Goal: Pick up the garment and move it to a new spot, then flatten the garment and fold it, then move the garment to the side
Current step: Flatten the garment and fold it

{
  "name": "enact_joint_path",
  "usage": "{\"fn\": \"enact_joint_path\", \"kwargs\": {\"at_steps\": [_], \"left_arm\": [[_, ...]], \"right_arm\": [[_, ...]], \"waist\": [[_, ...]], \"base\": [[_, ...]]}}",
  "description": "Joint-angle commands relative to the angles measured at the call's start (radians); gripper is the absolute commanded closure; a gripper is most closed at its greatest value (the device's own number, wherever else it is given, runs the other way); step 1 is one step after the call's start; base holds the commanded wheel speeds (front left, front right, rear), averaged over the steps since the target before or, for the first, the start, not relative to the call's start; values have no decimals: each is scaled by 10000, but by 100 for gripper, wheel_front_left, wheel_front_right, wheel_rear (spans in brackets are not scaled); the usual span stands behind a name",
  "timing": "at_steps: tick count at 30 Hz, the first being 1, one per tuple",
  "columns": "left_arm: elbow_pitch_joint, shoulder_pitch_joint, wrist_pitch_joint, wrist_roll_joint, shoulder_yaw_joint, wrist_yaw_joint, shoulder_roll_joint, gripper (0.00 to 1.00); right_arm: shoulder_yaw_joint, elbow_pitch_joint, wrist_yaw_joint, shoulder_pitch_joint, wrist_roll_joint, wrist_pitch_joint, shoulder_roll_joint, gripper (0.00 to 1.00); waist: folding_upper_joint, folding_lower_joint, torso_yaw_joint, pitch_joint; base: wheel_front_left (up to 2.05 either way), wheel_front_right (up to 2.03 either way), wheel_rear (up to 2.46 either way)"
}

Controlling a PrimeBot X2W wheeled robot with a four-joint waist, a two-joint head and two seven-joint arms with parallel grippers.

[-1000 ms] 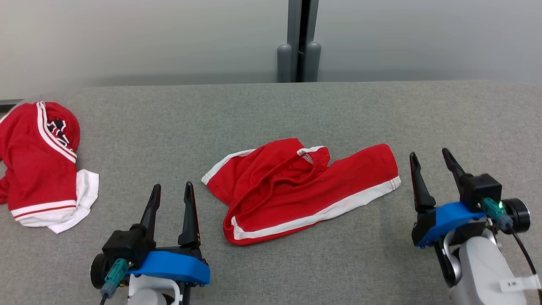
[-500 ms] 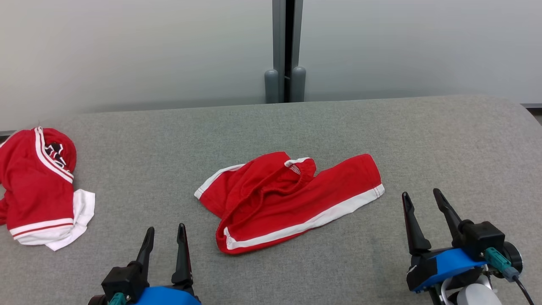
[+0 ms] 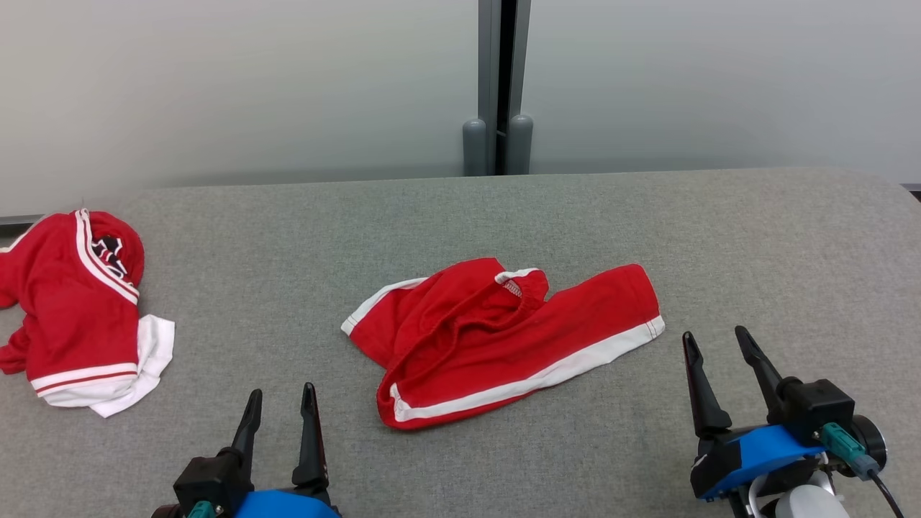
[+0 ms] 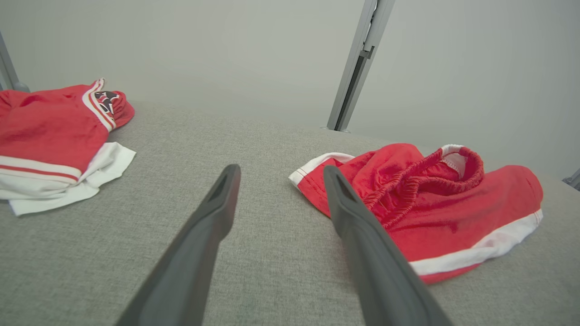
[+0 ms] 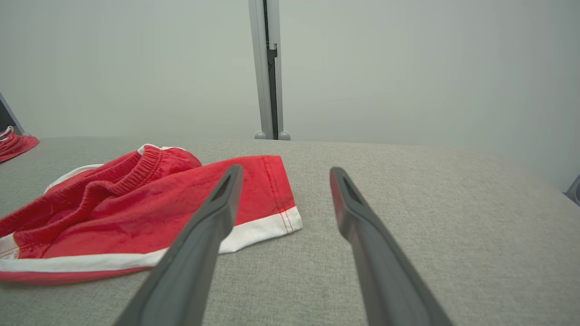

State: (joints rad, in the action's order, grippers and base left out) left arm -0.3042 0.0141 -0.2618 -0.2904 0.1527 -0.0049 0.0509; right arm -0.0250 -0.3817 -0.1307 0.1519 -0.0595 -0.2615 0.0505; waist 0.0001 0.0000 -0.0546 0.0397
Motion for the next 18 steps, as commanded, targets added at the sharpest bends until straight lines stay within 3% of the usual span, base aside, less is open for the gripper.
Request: {"fn": "enact_joint_path", "kwargs": {"at_steps": [1, 4, 10, 18], "left_arm": [[58, 53, -47, 39, 17, 64, -9, 0], [60, 68, -47, 80, 14, 42, -8, 0], [-195, -448, 225, 338, 757, -477, 33, 0], [-717, -1724, 2306, 979, 2490, -1124, 549, 0]], "right_arm": [[19, -33, -1, 18, -17, -54, 1, 0], [53, -54, -1, 11, -41, -54, 0, 0], [93, -103, -1, -4, -32, -54, 0, 0], [273, -130, -1, 177, -74, -54, 2, 0]], "waist": [[-1, 0, 5, 7], [-1, 0, 2, 21], [-1, 0, -12, 112], [-1, 0, -198, 399]], "base": [[0, 0, 0], [0, 0, 0], [0, 0, 0], [0, 0, 0]]}}
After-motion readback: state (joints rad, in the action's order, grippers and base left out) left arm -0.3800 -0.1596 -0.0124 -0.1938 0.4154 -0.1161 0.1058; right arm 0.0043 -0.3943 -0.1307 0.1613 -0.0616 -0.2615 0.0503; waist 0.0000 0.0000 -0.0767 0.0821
